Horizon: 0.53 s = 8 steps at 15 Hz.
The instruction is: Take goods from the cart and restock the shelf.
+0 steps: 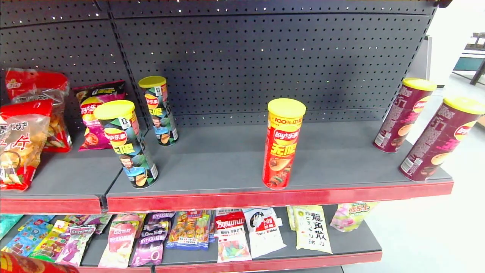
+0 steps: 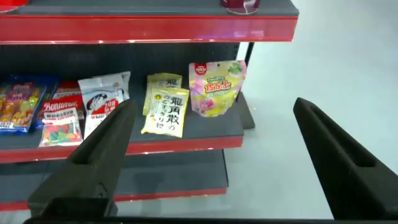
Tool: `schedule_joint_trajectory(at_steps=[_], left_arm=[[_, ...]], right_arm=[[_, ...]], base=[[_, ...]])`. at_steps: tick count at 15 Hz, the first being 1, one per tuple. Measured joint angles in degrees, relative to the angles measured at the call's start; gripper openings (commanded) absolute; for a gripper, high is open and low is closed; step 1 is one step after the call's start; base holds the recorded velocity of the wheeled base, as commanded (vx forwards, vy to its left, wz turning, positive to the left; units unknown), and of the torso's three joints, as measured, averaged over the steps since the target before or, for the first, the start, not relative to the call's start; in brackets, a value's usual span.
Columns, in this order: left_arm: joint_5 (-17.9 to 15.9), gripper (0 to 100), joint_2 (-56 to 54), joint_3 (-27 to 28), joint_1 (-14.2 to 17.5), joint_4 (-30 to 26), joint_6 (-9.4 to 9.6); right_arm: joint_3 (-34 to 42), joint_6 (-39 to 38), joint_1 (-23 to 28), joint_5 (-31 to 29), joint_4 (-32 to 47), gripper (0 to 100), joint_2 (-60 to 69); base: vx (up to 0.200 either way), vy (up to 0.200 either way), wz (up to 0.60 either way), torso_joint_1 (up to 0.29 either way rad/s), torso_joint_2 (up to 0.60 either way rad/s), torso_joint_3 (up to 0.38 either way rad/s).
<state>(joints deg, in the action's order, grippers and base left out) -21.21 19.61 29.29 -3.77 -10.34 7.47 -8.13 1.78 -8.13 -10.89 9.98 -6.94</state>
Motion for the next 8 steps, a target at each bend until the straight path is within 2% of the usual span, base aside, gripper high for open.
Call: schedule_joint_trajectory(at_steps=[2, 3, 4, 5, 6, 8], left_arm=[[-0.4, 0, -0.3, -0.5, 0.1, 0.0, 0.00], [-0.3, 0, -0.4, -0.7, 0.1, 0.0, 0.00], [-0.2, 0, -0.5, -0.8, 0.1, 0.0, -0.01], [-0.2, 0, -0.5, -0.8, 0.1, 0.0, 0.02], [-0.1, 0, -0.5, -0.8, 0.1, 0.0, 0.05], [0.0, 0, -0.6, -0.9, 0.1, 0.0, 0.07]], right_arm=[[3.1, 0.0, -0.5, 9.3, -4.8, 100, 0.9], [4.0, 0.2, -1.1, 11.7, -6.3, 100, 1.1], [4.4, 0.4, -1.3, 9.3, -6.4, 100, 1.3], [4.7, 0.3, -0.6, 3.3, -6.5, 100, 1.3], [4.8, 0.0, 1.2, -0.1, -6.4, 100, 1.3], [4.9, 0.7, 3.2, -0.9, -6.5, 100, 1.6]], base=[[0.000, 0.000, 0.00, 0.000, 0.00, 0.000], [0.000, 0.000, 0.00, 0.000, 0.00, 0.000], [0.000, 0.000, 0.00, 0.000, 0.00, 0.000], [0.000, 0.000, 0.00, 0.000, 0.00, 0.000], [0.000, 0.000, 0.00, 0.000, 0.00, 0.000], [0.000, 0.000, 0.00, 0.000, 0.00, 0.000]])
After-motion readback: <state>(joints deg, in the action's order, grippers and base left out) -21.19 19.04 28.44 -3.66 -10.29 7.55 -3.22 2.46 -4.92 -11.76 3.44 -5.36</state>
